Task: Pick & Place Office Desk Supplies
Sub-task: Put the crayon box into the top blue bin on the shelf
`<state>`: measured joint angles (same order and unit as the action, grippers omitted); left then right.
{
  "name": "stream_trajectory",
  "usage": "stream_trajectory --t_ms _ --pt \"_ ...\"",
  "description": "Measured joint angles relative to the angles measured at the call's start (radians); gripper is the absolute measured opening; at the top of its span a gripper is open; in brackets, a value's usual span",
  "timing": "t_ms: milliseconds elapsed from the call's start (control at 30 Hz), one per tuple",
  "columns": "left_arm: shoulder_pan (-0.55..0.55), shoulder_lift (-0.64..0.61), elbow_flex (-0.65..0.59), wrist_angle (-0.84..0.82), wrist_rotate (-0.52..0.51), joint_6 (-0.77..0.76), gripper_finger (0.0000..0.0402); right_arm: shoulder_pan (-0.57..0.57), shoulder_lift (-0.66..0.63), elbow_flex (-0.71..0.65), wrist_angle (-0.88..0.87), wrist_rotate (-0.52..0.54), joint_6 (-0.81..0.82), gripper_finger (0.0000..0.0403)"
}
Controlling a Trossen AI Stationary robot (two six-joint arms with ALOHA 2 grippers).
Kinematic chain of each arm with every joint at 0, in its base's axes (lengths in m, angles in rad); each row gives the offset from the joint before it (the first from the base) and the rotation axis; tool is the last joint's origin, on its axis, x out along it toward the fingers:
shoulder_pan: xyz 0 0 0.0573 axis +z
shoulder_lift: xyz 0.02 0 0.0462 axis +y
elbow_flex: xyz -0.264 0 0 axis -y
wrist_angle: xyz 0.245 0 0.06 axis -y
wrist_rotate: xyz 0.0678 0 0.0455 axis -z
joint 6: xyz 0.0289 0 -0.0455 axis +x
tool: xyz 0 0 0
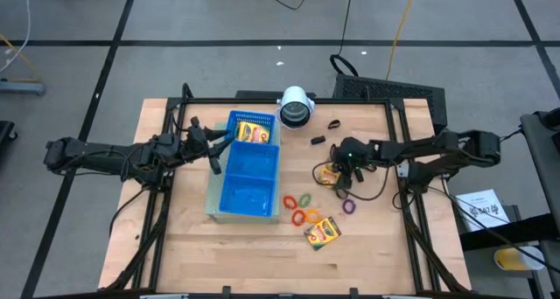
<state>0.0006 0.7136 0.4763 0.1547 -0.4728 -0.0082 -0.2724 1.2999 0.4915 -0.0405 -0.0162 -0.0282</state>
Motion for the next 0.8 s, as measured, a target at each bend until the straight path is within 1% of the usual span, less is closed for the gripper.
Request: stream_trajectory --t_ms 100,200,300,467,533,600,667,700,733,800 --pt "0.0 0.0 0.0 0.0 0.0 0.0 0.0129 -0.001 -0.064 0.002 0.015 0.0 0.005 0.0005" --pt "0.0 0.0 0.0 -0.001 0.0 0.0 0.0129 -0.008 -0.089 0.004 0.014 -0.006 0.017 0.0026" --pt "0.0 0.0 0.0 -0.001 0.0 0.0 0.0129 -0.009 -0.086 0.004 -0.004 -0.007 0.041 0.0072" --pt "0.0 0.0 0.0 -0.001 0.0 0.0 0.0129 -0.023 -0.016 0.004 -0.046 -0.012 0.058 0.017" --pt "0.0 0.0 0.0 -0.002 0.0 0.0 0.0129 -0.028 0.022 0.007 -0.032 -0.029 0.055 0.02" --pt "0.0 0.0 0.0 -0.002 0.0 0.0 0.0129 -0.03 0.066 0.008 -0.019 -0.036 0.044 0.0219" --pt "0.0 0.0 0.0 -0.002 0.0 0.0 0.0129 -0.029 0.105 0.01 -0.02 -0.037 0.038 0.0223" --pt "0.0 0.0 0.0 -0.002 0.0 0.0 0.0129 -0.03 0.123 0.01 -0.021 -0.039 0.037 0.0218" --pt "0.0 0.0 0.0 -0.002 0.0 0.0 0.0129 -0.03 0.138 0.01 -0.023 -0.046 0.032 0.0208" --pt "0.0 0.0 0.0 -0.003 0.0 0.0 0.0129 -0.03 0.166 0.01 -0.028 -0.045 0.011 0.0175"
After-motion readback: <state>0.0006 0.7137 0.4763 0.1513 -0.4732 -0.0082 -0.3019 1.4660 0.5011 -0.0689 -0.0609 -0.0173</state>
